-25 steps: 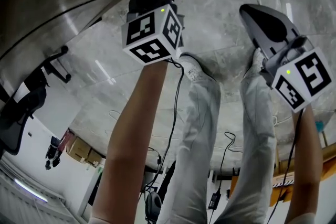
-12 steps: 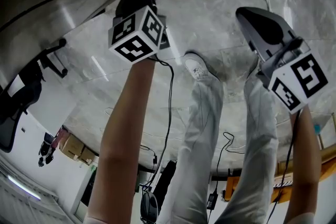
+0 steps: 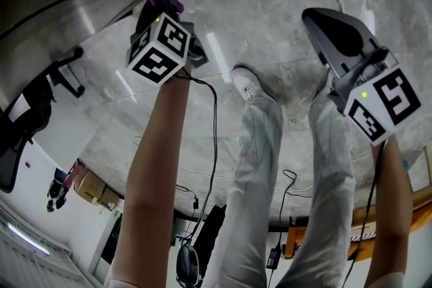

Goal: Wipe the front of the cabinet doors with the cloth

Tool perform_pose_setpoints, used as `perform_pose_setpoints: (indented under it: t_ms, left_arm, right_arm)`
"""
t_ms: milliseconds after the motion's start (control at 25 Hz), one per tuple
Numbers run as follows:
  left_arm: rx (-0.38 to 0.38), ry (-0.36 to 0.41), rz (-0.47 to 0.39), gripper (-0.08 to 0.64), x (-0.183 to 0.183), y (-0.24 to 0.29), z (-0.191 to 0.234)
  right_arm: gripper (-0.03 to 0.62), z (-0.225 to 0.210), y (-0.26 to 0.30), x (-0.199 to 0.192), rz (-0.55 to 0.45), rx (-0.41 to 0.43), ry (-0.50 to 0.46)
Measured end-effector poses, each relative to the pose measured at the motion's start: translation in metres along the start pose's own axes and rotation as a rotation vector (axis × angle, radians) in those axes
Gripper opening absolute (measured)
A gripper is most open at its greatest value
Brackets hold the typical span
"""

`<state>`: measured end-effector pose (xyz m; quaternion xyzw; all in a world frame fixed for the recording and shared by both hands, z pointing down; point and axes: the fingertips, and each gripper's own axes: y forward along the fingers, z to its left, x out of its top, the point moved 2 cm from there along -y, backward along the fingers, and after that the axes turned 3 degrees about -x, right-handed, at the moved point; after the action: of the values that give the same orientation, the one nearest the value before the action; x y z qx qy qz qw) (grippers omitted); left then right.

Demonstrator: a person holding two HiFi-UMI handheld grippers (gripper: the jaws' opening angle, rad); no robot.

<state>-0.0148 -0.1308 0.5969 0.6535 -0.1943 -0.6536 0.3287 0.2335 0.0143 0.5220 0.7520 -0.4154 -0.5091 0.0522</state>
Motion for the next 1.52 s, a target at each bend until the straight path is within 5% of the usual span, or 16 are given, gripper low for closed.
perform_pose_setpoints:
  t_ms: [120,280,640,1120,1320,1520]
  left_arm:
    - [0.033,-0.089,0.000,0.077,-0.008,-0.006,-0.005]
    - [0.032,-0.053,0.008,0.077,-0.022,-0.013,-0.036]
    - [-0.236,0.186,0.069,0.077,-0.054,0.001,-0.189]
    - [-0.404,0.283,0.120,0.077,-0.074,0.077,-0.309]
    - [-0.431,0.259,0.139,0.077,-0.067,0.100,-0.330]
    - [-0.423,0.318,0.144,0.077,-0.063,0.103,-0.303]
  right_arm:
    - [0.028,-0.008,-0.009,0.002,0.001,0.002,0.004]
    - [0.028,-0.028,-0.027,-0.001,0.008,0.000,0.002]
    - [0.028,-0.077,-0.074,-0.016,-0.005,-0.055,0.045]
    - [0.028,-0.121,-0.099,-0.049,-0.035,-0.104,0.112]
    - [0.028,-0.137,-0.104,-0.045,-0.045,-0.141,0.133]
    - [0.028,-0.134,-0.095,-0.048,-0.063,-0.160,0.124]
